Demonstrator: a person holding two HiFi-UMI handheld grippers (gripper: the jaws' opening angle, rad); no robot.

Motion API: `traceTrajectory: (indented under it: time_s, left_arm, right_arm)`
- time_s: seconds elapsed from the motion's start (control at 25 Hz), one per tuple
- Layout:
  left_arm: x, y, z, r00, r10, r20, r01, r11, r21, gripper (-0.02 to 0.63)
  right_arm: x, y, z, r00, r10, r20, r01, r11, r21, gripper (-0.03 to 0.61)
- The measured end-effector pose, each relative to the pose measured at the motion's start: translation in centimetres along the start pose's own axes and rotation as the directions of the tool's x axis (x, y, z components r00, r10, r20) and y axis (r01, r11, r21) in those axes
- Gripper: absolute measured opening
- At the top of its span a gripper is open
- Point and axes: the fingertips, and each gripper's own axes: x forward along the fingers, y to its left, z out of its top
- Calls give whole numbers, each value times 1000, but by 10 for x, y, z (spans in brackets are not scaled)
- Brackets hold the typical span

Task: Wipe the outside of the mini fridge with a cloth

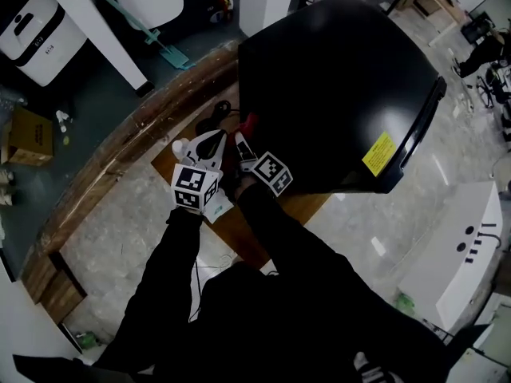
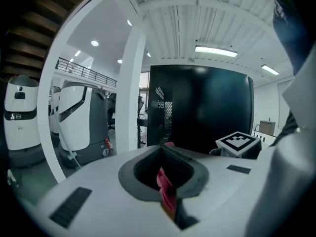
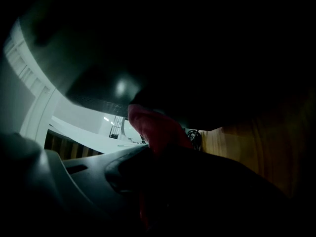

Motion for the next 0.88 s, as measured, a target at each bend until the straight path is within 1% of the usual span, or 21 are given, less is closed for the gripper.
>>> traceTrajectory:
  time_s: [0.16, 0.32, 0.48, 0.56, 0.68, 0.88]
  left_arm:
    - [17, 12, -14, 998, -34, -44, 35, 999, 13, 5]
    - [31, 21, -19, 998, -48, -41, 48, 999, -1, 5]
    - [35, 25, -23, 997, -63, -44, 63, 998, -15, 5]
    - [36, 25, -23, 996, -76, -48, 76, 997, -14, 5]
    - [37, 20, -23, 994, -96, -53, 97, 995, 3, 5]
    - [36, 2, -20, 992, -112, -55, 113, 993, 20, 5]
  right_arm:
    - [27, -21, 9, 999, -38, 37, 36, 998, 53, 98]
    - [39, -37, 31, 991, -68, 112, 55, 993, 109, 98]
    - [42, -41, 36, 982, -69, 177, 38, 984, 174, 98]
    - [40, -41, 37, 976, -72, 206, 33, 982, 185, 97]
    - [33, -40, 40, 970, -75, 231, 35, 985, 171, 93]
    - [7, -43, 47, 962, -76, 263, 27, 983, 183, 92]
